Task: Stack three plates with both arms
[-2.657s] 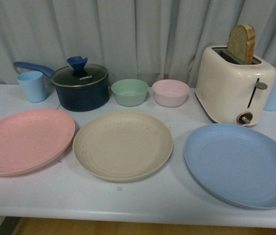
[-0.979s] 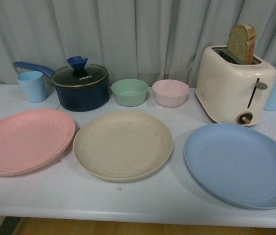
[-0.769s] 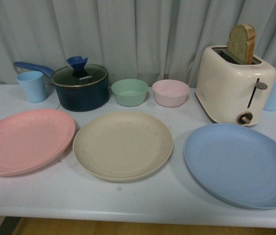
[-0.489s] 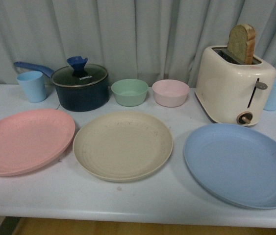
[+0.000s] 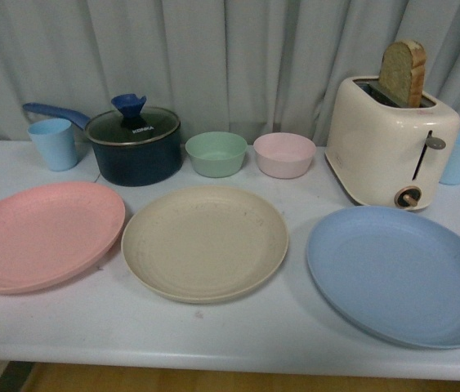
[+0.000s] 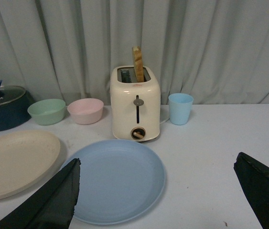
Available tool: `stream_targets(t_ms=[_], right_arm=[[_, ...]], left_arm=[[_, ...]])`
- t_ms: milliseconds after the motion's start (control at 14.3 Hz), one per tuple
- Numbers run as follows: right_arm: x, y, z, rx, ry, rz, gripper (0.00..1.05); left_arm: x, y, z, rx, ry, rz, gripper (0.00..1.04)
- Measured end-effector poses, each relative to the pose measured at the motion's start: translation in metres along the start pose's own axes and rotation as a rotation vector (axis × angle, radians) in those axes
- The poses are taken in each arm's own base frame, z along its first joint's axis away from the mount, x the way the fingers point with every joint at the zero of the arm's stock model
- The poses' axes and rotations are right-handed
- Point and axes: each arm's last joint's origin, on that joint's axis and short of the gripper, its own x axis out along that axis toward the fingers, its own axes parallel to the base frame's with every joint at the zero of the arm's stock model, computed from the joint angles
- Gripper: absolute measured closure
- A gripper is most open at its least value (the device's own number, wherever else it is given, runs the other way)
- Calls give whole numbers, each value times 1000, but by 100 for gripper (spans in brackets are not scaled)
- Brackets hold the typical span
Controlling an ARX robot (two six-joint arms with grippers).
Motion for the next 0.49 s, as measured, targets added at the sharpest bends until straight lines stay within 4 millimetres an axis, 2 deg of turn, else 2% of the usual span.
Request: stream_targets(t_ms=[489], right_arm=[[0, 0, 0, 0, 0, 0, 6]], left_arm=[[0, 0, 0, 0, 0, 0, 7]])
